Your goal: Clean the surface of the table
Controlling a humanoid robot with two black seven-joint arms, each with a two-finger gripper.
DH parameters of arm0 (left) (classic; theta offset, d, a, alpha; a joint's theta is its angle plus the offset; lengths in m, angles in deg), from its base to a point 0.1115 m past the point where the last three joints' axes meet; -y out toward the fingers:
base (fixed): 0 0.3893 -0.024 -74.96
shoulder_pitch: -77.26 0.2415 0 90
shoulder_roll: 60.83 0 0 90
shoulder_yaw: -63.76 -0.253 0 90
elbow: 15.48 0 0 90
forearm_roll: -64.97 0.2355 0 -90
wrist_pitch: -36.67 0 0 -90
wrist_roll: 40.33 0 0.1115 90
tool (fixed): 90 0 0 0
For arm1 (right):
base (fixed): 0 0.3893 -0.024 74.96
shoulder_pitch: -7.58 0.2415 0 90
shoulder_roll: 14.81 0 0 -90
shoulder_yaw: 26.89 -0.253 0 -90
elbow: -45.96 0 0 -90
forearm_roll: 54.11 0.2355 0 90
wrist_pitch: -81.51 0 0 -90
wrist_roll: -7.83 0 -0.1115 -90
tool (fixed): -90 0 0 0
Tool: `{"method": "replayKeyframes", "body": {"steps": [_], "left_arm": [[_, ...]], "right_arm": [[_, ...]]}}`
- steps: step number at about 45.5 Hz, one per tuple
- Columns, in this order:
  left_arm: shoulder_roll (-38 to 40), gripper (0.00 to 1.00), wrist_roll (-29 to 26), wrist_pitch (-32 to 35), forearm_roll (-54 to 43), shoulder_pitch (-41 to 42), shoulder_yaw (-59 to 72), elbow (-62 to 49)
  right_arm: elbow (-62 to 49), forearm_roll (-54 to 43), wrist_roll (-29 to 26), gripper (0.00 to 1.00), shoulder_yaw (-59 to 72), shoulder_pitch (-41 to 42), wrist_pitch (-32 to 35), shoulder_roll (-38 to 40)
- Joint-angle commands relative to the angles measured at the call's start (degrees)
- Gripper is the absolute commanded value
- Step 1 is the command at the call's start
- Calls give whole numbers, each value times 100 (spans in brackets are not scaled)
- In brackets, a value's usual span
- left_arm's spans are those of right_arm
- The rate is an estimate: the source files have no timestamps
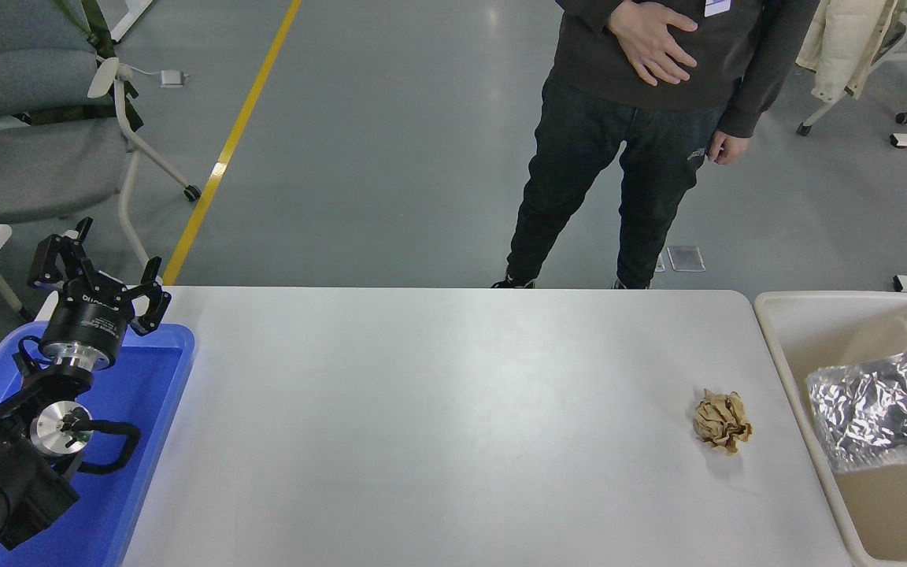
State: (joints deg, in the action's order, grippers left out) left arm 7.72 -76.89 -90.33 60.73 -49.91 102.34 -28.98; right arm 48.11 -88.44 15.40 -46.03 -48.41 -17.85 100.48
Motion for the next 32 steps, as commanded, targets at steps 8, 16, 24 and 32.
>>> {"method": "replayKeyframes", "body": {"steps": [8,16,24,32], "left_arm": [[0,100,0,0,1,-1,0,5],[-9,100,0,0,1,-1,0,-4],[0,100,0,0,-7,7,0,-4],[0,100,0,0,1,7,0,-4]], "right_arm": [[14,285,-1,98,-80,71,-74,195],[85,1146,-9,98,16,212,-4,397],[181,1191,8,98,-80,607,119,741],[1250,1533,385,98,-1850,775,206,1065]]}}
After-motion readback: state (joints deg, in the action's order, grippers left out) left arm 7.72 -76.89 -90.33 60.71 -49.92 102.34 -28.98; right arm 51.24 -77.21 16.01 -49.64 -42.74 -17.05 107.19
